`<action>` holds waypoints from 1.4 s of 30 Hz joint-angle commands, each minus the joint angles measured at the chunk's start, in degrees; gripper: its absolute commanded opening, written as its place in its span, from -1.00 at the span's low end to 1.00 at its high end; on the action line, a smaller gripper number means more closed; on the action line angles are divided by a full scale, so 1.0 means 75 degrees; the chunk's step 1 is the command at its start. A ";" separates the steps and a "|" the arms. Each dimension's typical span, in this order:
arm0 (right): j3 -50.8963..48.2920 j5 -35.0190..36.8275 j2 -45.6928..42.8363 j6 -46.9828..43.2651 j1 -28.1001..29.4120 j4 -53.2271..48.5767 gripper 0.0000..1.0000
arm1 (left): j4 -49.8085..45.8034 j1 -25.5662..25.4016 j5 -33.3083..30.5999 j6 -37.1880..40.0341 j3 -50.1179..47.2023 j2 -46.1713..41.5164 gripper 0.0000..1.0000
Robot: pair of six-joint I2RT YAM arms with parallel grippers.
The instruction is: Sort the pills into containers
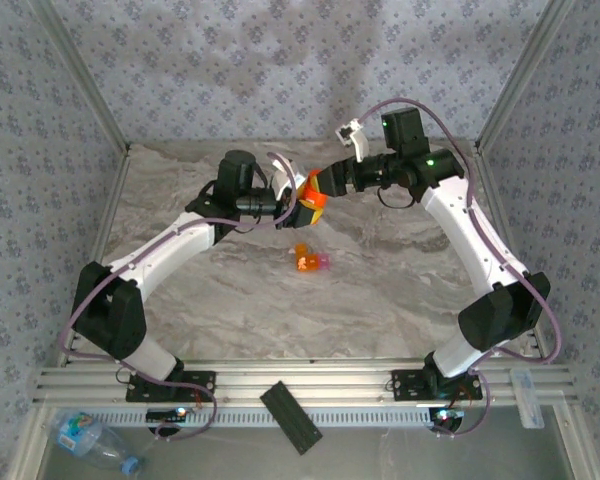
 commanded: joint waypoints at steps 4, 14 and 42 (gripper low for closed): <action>-0.0067 -0.0197 0.0063 -0.0151 0.0038 -0.0119 0.16 | 0.0116 0.0069 0.0297 0.0122 0.0298 0.0048 -1.00; -0.0332 0.0718 0.0101 0.0455 0.0290 0.0115 -0.17 | 0.0320 0.0064 0.0160 -0.0050 0.0321 0.0009 -1.00; -0.1338 0.2126 -0.0878 0.2904 0.0162 0.1495 0.89 | 0.1652 0.0111 -0.1299 -0.1080 -0.0001 0.0381 -1.00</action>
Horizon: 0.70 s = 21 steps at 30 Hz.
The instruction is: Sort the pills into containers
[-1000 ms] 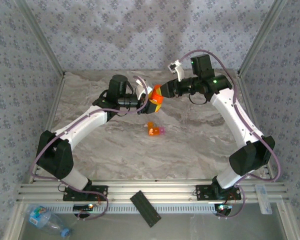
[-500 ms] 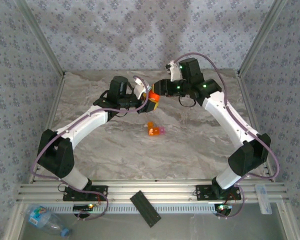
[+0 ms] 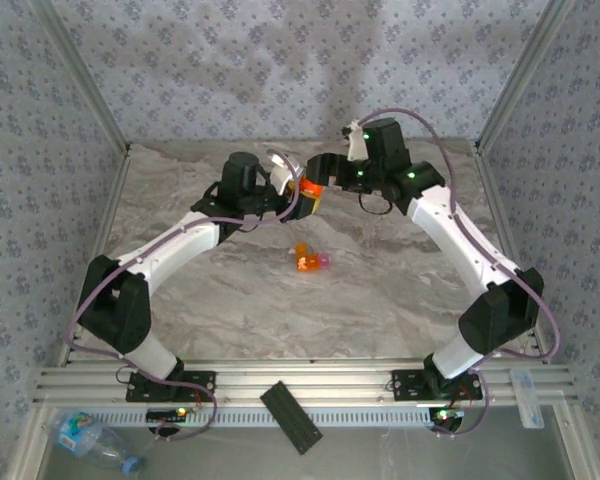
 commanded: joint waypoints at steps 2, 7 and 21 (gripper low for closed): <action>-0.0397 -0.1393 -0.0917 -0.0816 -0.0709 -0.0160 0.97 | 0.1023 0.0148 0.0520 -0.0406 0.0141 0.0092 -1.00; -0.0511 -0.2629 -0.1170 -0.1913 -0.1381 -0.0173 0.97 | 0.0911 0.0280 0.1485 -0.0362 0.0334 0.0140 -1.00; 0.1468 -0.3639 0.0253 -0.3172 -0.1255 -0.0834 0.81 | -0.0006 0.0406 0.3108 -0.0217 0.0951 0.0380 -1.00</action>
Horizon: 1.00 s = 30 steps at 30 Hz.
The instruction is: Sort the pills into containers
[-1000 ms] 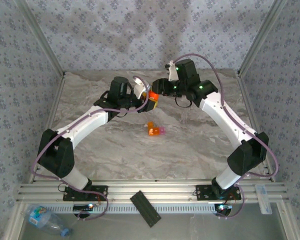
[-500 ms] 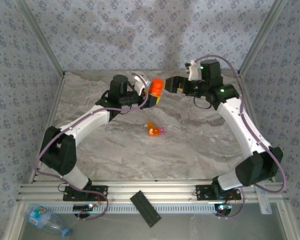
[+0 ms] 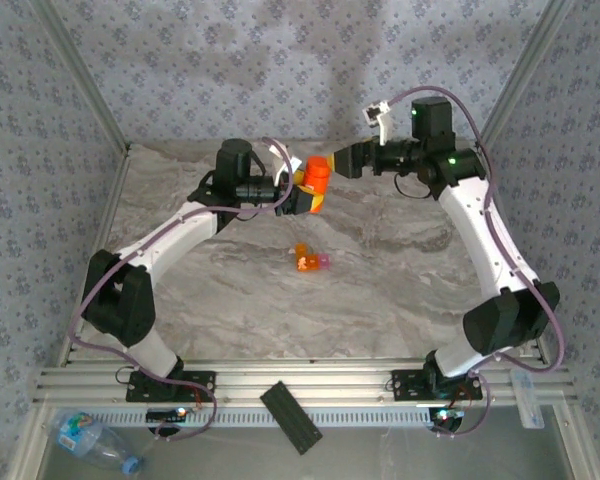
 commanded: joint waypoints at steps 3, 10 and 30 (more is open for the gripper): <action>0.0648 -0.0231 0.0459 -0.0341 0.0254 -0.0610 0.77 | -0.0044 0.0029 0.0513 0.0067 0.0277 0.0077 -1.00; 0.0906 -0.0026 0.0776 -0.0596 0.0572 -0.1017 0.68 | -0.0121 0.0030 0.0517 0.0102 0.0277 0.0076 -1.00; -0.0008 0.1910 0.0577 0.0548 0.1282 -0.0581 -0.20 | 0.0321 -0.0105 -0.0984 0.0130 0.0085 -0.0220 -1.00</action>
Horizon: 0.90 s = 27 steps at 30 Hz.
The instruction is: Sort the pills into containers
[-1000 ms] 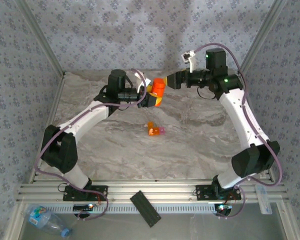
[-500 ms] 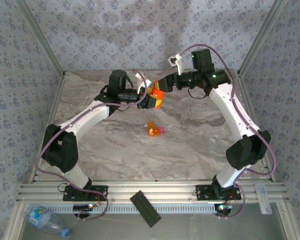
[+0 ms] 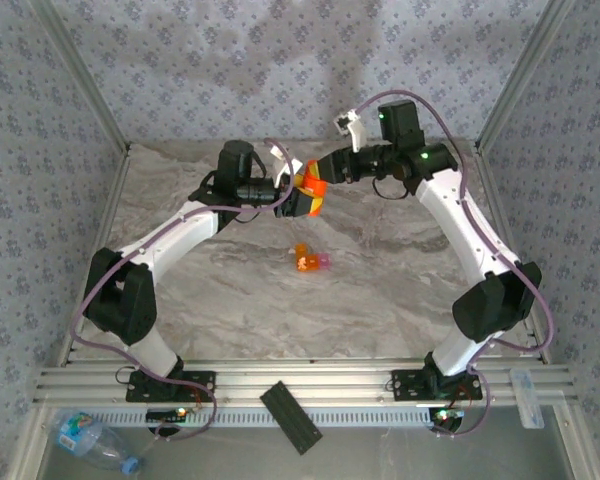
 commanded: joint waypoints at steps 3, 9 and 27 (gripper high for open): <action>-0.0654 0.1760 -0.0087 0.1745 0.0570 0.0459 -0.20 | 0.0655 -0.0311 -0.1422 0.0396 0.0043 -0.0414 -1.00; -0.1075 0.2996 0.0021 0.3154 0.1115 0.1269 -0.19 | 0.0909 -0.0820 -0.2983 0.0852 -0.0247 -0.0515 -1.00; -0.1699 0.2312 -0.1277 0.3030 0.0261 0.1677 0.84 | 0.1724 -0.0562 -0.3509 0.0089 -0.0572 -0.0502 -1.00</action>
